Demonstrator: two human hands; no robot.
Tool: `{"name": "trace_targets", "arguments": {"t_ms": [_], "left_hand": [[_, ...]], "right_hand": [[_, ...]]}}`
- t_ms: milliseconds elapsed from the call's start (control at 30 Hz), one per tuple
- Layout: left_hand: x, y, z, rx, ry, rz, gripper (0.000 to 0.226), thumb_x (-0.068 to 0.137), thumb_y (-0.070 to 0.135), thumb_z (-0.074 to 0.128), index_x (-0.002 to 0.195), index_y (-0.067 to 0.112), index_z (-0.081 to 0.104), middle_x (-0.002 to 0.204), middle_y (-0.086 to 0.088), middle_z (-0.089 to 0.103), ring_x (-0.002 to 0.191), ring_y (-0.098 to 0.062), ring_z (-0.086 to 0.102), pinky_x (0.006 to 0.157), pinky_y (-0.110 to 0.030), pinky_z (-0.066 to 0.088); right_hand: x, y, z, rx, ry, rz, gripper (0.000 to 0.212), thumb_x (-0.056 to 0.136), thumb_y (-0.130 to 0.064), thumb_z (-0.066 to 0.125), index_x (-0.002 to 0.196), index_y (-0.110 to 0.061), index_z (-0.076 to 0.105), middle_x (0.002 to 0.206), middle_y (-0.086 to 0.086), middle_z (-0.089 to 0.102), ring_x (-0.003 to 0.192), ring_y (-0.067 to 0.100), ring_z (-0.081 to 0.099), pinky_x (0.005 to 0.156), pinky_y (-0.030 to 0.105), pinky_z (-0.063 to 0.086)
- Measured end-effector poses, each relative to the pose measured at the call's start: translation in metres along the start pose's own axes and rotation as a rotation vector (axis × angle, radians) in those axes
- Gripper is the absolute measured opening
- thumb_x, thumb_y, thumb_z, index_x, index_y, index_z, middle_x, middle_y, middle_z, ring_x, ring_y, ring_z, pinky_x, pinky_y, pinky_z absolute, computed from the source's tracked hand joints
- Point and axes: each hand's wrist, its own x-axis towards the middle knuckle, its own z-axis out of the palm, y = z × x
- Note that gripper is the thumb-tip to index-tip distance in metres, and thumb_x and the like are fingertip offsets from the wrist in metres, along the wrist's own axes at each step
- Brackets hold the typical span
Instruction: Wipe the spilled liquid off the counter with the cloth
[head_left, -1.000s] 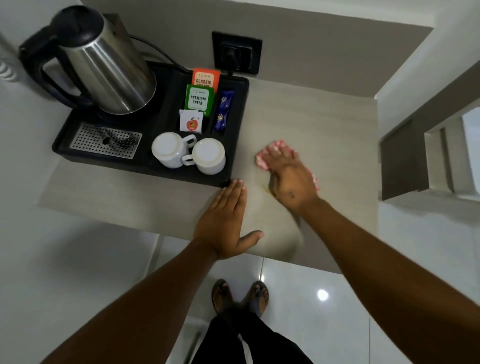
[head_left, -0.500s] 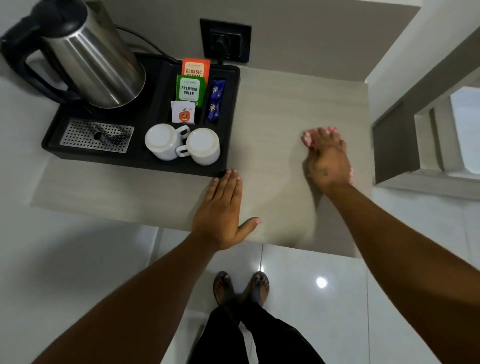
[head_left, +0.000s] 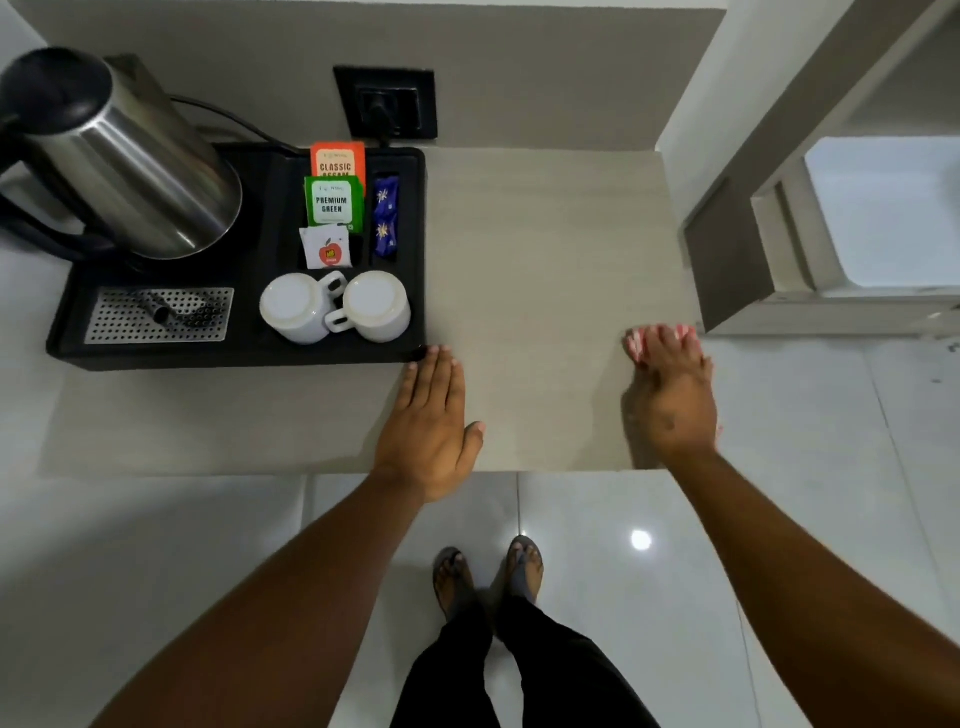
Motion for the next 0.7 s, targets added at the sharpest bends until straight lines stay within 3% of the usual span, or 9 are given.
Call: {"name": "trace_targets", "arguments": {"t_ms": [67,200,300,400,567,700], "left_hand": [[-0.001,0.000,0.001,0.020,-0.013,-0.007,0.086,0.095,0.051,0.015,0.159,-0.006,0.008,0.170,-0.026,0.005,0.159,-0.037,-0.001,0.129,-0.052,0.003],[-0.001,-0.002,0.002,0.069,-0.025,0.005,0.084,0.099,0.050,0.022,0.159,-0.005,0.002,0.170,-0.025,0.000,0.159,-0.037,-0.003,0.129,-0.051,0.002],[-0.002,-0.003,0.003,0.086,-0.025,0.011,0.083,0.102,0.049,0.029,0.159,-0.005,0.001,0.170,-0.026,0.000,0.159,-0.037,-0.003,0.129,-0.050,0.002],[-0.004,-0.003,0.001,0.067,-0.038,0.029,0.083,0.103,0.049,0.030,0.159,-0.005,0.002,0.170,-0.025,-0.001,0.159,-0.037,-0.003,0.129,-0.050,0.002],[-0.001,-0.002,-0.002,0.075,-0.052,0.049,0.082,0.102,0.053,0.015,0.158,-0.004,-0.005,0.169,-0.026,-0.008,0.158,-0.037,-0.011,0.129,-0.049,-0.003],[0.009,-0.001,-0.005,0.053,-0.072,0.074,0.086,0.097,0.056,0.001,0.158,-0.004,-0.007,0.169,-0.024,-0.011,0.157,-0.035,-0.015,0.129,-0.048,-0.004]], "right_hand": [[0.012,-0.018,0.008,0.016,0.012,0.011,0.059,0.090,-0.001,0.049,0.145,-0.021,0.045,0.160,0.009,0.034,0.152,0.034,0.012,0.124,0.046,0.011],[-0.036,-0.082,0.044,0.093,0.038,-0.136,0.050,0.092,-0.009,0.048,0.141,-0.018,0.051,0.156,0.011,0.040,0.150,0.034,0.021,0.123,0.046,0.018],[-0.092,-0.093,0.059,0.028,-0.028,-0.270,0.072,0.082,0.002,0.055,0.150,-0.016,0.038,0.160,0.008,0.033,0.152,0.029,0.008,0.124,0.046,0.008],[-0.101,-0.052,0.043,-0.013,-0.036,-0.163,0.092,0.070,0.009,0.066,0.150,-0.022,0.036,0.161,0.005,0.031,0.152,0.029,0.010,0.123,0.045,0.008],[-0.032,0.017,-0.005,-0.063,-0.066,-0.002,0.078,0.079,0.002,0.058,0.149,-0.027,0.039,0.162,0.007,0.028,0.152,0.032,0.011,0.119,0.039,0.001],[0.032,0.000,0.001,-0.114,-0.028,-0.010,0.081,0.076,0.002,0.056,0.150,-0.025,0.034,0.162,0.007,0.029,0.152,0.035,0.010,0.119,0.040,0.001]]}}
